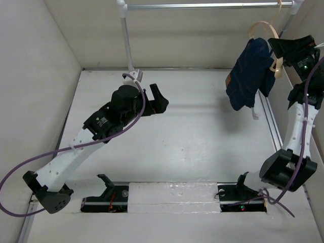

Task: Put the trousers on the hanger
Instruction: Place the hanger at the clothesline, then reset both arms

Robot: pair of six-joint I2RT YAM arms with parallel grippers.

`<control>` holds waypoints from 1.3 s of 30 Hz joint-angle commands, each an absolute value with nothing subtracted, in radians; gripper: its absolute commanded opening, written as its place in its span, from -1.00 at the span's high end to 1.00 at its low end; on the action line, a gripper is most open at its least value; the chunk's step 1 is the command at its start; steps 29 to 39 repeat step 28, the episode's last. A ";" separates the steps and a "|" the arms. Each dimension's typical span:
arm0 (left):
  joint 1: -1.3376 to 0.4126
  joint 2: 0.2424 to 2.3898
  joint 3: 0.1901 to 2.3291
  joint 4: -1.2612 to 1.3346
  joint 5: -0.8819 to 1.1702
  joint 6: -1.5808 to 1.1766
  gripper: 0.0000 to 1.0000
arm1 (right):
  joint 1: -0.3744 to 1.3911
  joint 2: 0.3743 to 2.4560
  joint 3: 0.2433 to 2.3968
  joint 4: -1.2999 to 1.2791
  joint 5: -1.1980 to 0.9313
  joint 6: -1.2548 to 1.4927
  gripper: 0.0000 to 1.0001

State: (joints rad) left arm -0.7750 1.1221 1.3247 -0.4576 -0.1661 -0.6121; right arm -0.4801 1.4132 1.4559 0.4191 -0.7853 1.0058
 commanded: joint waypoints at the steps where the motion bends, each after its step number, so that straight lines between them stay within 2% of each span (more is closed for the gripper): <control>1: -0.773 1.121 1.431 -0.443 -0.164 -0.566 -0.98 | -0.512 1.277 1.479 0.316 -0.787 0.845 -1.00; 5: -0.773 1.111 1.496 -0.440 -0.133 -0.545 -0.98 | -0.500 1.135 1.480 0.142 -0.766 0.642 -1.00; 9: -0.773 1.065 1.522 -0.425 -0.155 -0.538 -0.98 | -0.332 0.985 1.467 -0.209 -0.626 0.381 -1.00; 13: -0.764 1.002 1.525 -0.451 -0.238 -0.532 -0.98 | -0.055 0.815 1.344 -0.307 -0.520 0.232 -1.00; 17: -0.764 0.922 1.468 -0.474 -0.326 -0.538 -0.98 | 0.053 0.625 1.209 -0.443 -0.447 0.112 -1.00; 21: -0.764 0.861 1.353 -0.457 -0.331 -0.583 -0.98 | 0.063 0.479 1.091 -0.625 -0.449 0.039 -1.00; 27: -0.764 0.833 1.240 -0.460 -0.311 -0.644 -0.98 | 0.063 0.408 0.985 -0.748 -0.413 -0.031 -1.00; 39: -0.764 0.830 1.227 -0.454 -0.310 -0.649 -0.98 | 0.063 0.410 0.982 -0.750 -0.423 -0.037 -1.00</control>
